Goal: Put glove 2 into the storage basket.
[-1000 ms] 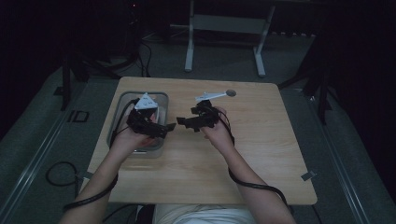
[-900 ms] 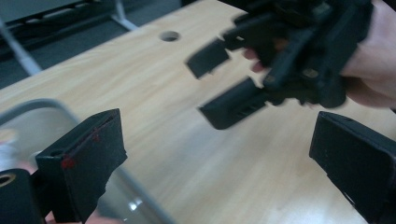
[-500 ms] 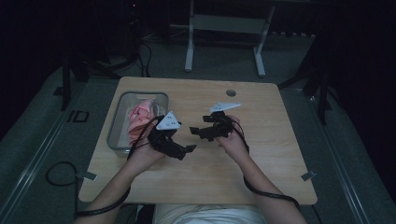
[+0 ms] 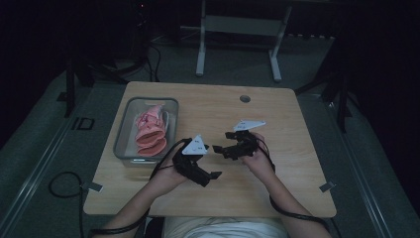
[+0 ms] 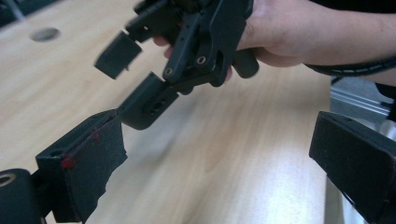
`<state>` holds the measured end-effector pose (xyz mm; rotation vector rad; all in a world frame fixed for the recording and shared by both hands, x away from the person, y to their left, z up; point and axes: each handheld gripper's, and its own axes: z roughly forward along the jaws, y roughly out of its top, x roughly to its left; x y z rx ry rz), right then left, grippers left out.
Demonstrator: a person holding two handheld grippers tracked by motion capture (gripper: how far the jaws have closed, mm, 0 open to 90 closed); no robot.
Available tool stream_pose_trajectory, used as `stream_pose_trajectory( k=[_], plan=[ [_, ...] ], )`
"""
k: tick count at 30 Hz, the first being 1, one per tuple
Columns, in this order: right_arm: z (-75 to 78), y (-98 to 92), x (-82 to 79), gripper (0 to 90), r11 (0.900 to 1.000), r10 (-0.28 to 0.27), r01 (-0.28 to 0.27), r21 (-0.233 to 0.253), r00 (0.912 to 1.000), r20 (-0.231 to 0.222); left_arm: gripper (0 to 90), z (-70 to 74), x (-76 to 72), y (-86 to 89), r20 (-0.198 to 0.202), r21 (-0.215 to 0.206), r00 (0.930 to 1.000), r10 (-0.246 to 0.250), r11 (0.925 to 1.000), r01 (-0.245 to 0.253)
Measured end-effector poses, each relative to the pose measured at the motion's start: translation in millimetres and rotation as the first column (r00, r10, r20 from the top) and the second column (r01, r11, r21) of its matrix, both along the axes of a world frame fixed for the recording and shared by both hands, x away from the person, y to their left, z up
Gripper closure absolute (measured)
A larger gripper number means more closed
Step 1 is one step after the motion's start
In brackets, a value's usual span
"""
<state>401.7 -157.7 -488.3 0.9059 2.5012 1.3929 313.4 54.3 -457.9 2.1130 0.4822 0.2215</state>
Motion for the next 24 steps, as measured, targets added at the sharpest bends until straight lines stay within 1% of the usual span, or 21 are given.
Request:
stream_pose_trajectory(
  k=[1, 3, 5, 7, 8, 9, 10, 12, 19, 20, 21, 22, 24],
  plan=[
    [-2.6, -1.8, -1.4, 16.9, 1.0, 0.002, -0.002, -0.003, 1.0, 0.002, 3.1, -3.3, -0.7, -2.5, 0.0, 0.004, 1.0, -0.01, 0.9999, 0.01],
    [-8.2, -5.7, -4.6, 15.8, 1.0, 0.009, -0.009, -0.012, 1.0, 0.002, 3.1, -9.9, -1.7, -7.6, -0.014, 0.014, 0.9994, -0.031, 0.9994, 0.032],
    [-13.5, -10.6, -8.0, 15.7, 1.0, 0.013, -0.013, -0.015, 0.9999, 0.004, 3.1, -15.5, -3.9, -12.0, -0.004, 0.021, 0.9986, -0.052, 0.9984, 0.052],
    [-18.2, -15.9, -11.1, 15.7, 1.0, 0.014, -0.014, -0.021, 0.9999, 0.004, 3.1, -21.3, -6.2, -17.1, -0.004, 0.025, 0.9965, -0.084, 0.9961, 0.084],
    [-18.2, -15.9, -11.1, 15.7, 1.0, 0.014, -0.014, -0.021, 0.9999, 0.004, 3.1, -21.3, -6.2, -17.1, -0.004, 0.025, 0.9965, -0.084, 0.9961, 0.084],
    [-21.8, -20.5, -13.7, 15.7, 1.0, 0.014, -0.014, -0.023, 0.9999, 0.003, 3.1, -22.9, -6.8, -18.3, 0.0, 0.025, 0.9961, -0.088, 0.9958, 0.088],
    [-23.3, -22.4, -14.7, 15.7, 1.0, 0.014, -0.014, -0.024, 0.9999, 0.003, 3.1, -24.9, -7.4, -19.4, 0.008, 0.027, 0.9951, -0.098, 0.9948, 0.098],
    [-27.2, -26.9, -17.4, 15.7, 1.0, 0.011, -0.011, -0.028, 0.9999, -0.001, 3.1, -29.5, -8.3, -21.9, 0.009, 0.027, 0.9939, -0.11, 0.9936, 0.11],
    [-38.2, -39.5, -25.9, 15.4, 0.999, 0.004, -0.004, -0.04, 1.0, -0.002, 3.1, -48.8, -11.6, -32.1, 0.006, 0.067, 0.9877, -0.157, 0.9855, 0.156],
    [-39.1, -41.3, -26.8, 15.4, 0.999, 0.001, -0.001, -0.039, 1.0, -0.003, 3.1, -50.7, -12.1, -33.3, 0.01, 0.075, 0.9866, -0.163, 0.984, 0.162],
    [-39.1, -41.3, -26.8, 15.4, 0.999, 0.001, -0.001, -0.039, 1.0, -0.003, 3.1, -50.7, -12.1, -33.3, 0.01, 0.075, 0.9866, -0.163, 0.984, 0.162],
    [-39.8, -43.1, -27.9, 15.4, 0.999, -0.002, 0.002, -0.034, 1.0, -0.005, 3.1, -54.9, -12.7, -36.1, 0.01, 0.084, 0.9852, -0.171, 0.9819, 0.169],
    [-41.9, -48.5, -30.7, 15.5, 1.0, -0.004, 0.004, -0.023, 1.0, 0.0, 3.1, -57.8, -12.7, -37.8, 0.011, 0.084, 0.9847, -0.174, 0.9814, 0.173]
  ],
)
